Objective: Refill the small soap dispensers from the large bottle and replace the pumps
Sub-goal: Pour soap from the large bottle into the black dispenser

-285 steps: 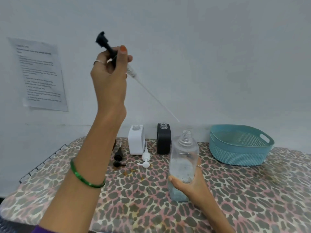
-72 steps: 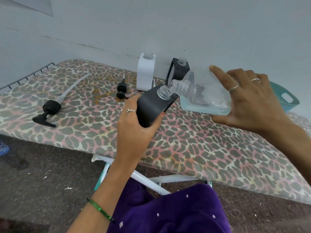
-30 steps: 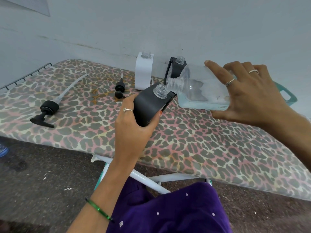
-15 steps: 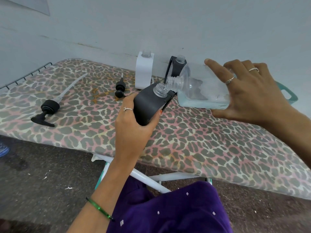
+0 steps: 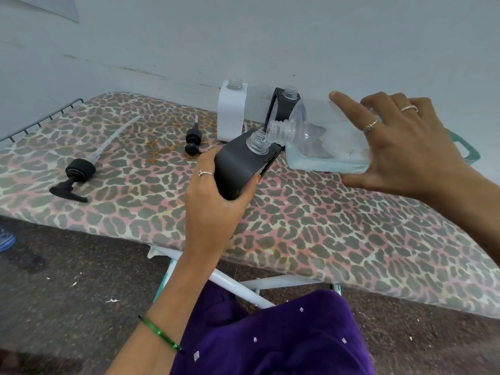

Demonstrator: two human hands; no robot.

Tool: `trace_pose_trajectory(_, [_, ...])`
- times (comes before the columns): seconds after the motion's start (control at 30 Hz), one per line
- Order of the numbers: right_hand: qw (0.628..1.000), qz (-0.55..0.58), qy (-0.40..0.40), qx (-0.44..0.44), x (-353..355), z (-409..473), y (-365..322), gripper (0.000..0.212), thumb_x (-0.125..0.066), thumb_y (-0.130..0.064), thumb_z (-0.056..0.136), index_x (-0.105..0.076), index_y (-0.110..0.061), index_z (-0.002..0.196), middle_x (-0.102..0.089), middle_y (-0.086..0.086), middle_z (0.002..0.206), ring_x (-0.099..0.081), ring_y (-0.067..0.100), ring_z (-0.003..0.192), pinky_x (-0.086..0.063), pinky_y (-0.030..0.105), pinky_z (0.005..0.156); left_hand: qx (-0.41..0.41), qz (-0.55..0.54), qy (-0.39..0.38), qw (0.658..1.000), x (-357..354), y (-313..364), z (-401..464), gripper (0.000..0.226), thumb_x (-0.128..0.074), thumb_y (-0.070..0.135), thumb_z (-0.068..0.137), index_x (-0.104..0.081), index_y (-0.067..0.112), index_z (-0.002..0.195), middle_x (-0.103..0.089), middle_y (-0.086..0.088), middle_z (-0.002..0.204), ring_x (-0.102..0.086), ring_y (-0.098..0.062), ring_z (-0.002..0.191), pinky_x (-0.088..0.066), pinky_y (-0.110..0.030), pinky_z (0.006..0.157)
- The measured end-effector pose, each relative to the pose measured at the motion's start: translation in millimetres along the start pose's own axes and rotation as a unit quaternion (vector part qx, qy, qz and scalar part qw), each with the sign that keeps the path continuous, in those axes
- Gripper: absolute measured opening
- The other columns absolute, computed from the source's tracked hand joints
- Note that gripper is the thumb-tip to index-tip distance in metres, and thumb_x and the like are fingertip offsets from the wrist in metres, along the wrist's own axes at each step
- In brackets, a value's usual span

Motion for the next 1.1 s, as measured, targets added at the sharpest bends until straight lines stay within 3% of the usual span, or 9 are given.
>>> trace_pose_trajectory(0.37, [1.0,-0.002,-0.005,-0.002,-0.2,-0.3,-0.6,0.11,-0.072,-0.059,0.058,-0.025,-0.021,0.15,-0.052,0.023,0.118,-0.053,0.042,0.101,-0.037,0.054,0.089,0.0,0.003,0.002,1.0,0.0,-1.6,0.3,0.054,-0.079,0.025,0.078,-0.052,0.007,0.12,-0.058,0.003,0.104,-0.054,-0.005,0.091,-0.044,-0.007,0.076])
trace_pose_trajectory(0.53, [1.0,-0.005,-0.011,-0.002,-0.1,0.8,-0.1,0.11,-0.072,-0.059,0.058,-0.025,-0.021,0.151,-0.052,0.022,0.118,-0.053,0.041,0.101,-0.037,0.053,0.089,0.003,0.002,-0.001,1.0,-0.5,-3.0,-0.3,0.055,-0.079,0.026,0.078,-0.052,0.008,0.121,-0.061,-0.002,0.106,-0.058,-0.01,0.094,-0.048,-0.013,0.077])
trace_pose_trajectory(0.77, [1.0,-0.007,-0.012,-0.003,0.9,0.8,-0.7,0.108,-0.067,-0.061,0.059,-0.025,-0.021,0.151,-0.052,0.023,0.118,-0.053,0.042,0.102,-0.037,0.053,0.089,0.004,0.003,0.002,1.0,-0.5,-2.7,-0.3,0.055,-0.08,0.025,0.077,-0.052,0.007,0.121,-0.058,0.003,0.105,-0.053,-0.003,0.092,-0.042,-0.004,0.076])
trace_pose_trajectory(1.1, [1.0,-0.008,-0.012,0.0,1.5,0.7,-1.0,0.108,-0.066,-0.062,0.06,-0.025,-0.021,0.151,-0.052,0.023,0.118,-0.053,0.042,0.101,-0.037,0.053,0.089,-0.005,0.011,0.005,1.0,-0.3,-2.4,-0.1,0.054,-0.08,0.024,0.077,-0.053,0.005,0.119,-0.06,0.0,0.104,-0.052,-0.001,0.091,-0.04,-0.002,0.077])
Point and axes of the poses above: each hand's wrist, its own z-axis towards the middle knuckle, its own x-axis out of the back of the hand, y = z × x, the point moved 5 cm from there along z, towards the middle knuckle
